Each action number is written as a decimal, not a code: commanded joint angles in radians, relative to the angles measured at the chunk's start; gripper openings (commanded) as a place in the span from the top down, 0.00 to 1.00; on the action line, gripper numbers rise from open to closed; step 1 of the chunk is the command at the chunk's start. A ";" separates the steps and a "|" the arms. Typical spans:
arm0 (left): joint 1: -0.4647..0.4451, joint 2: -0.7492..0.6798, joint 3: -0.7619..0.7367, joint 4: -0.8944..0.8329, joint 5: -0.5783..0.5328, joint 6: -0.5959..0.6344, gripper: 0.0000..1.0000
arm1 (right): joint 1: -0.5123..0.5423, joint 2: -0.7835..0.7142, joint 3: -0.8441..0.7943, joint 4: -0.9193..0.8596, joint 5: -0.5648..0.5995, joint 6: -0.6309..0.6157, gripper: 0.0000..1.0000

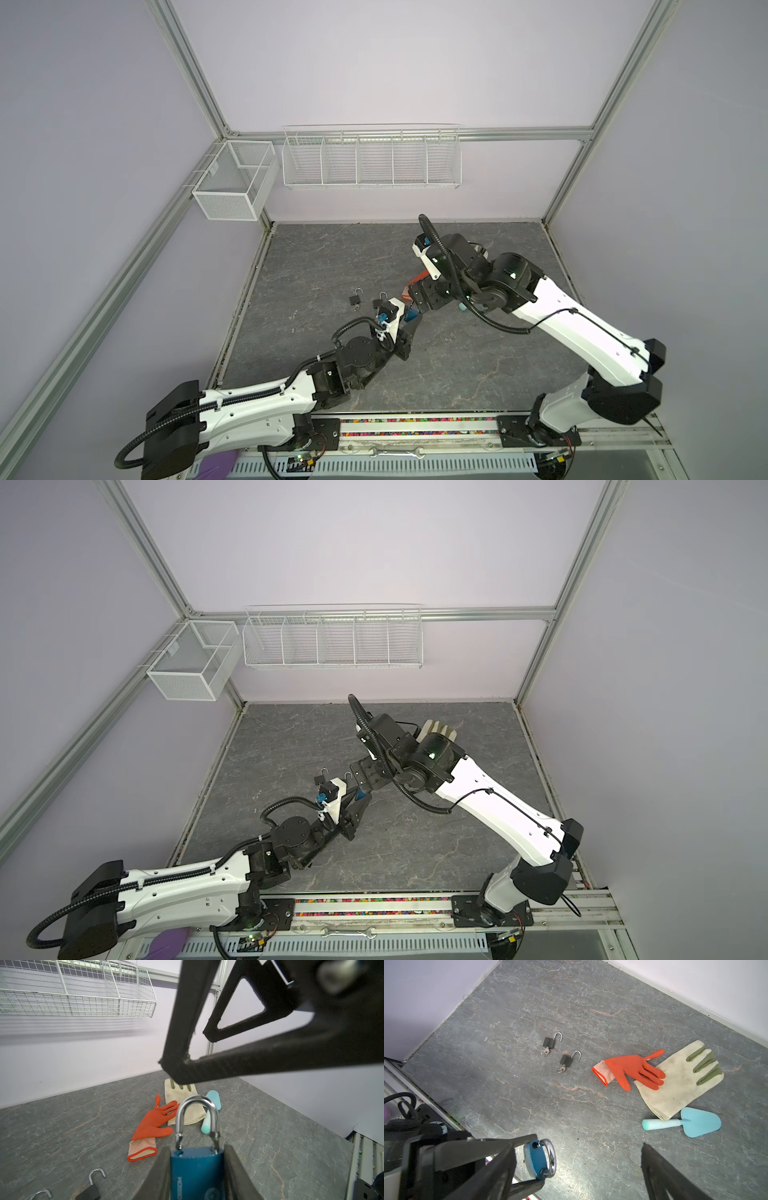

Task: Unlock with the key

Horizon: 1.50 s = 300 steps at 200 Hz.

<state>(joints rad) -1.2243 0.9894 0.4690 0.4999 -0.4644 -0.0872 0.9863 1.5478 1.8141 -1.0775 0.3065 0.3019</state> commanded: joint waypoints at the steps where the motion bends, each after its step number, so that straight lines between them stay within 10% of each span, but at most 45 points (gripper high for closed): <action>1: -0.006 -0.007 0.006 0.065 -0.023 0.039 1.00 | 0.007 0.024 0.036 -0.030 0.028 -0.016 0.05; 300: -0.006 -0.056 -0.046 0.094 -0.006 0.091 1.00 | -0.088 0.164 0.144 -0.241 -0.026 -0.057 0.11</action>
<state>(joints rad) -1.2255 0.9546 0.4252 0.5289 -0.4633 -0.0132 0.9092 1.7588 1.9907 -1.3003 0.3256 0.2813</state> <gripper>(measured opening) 0.342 0.902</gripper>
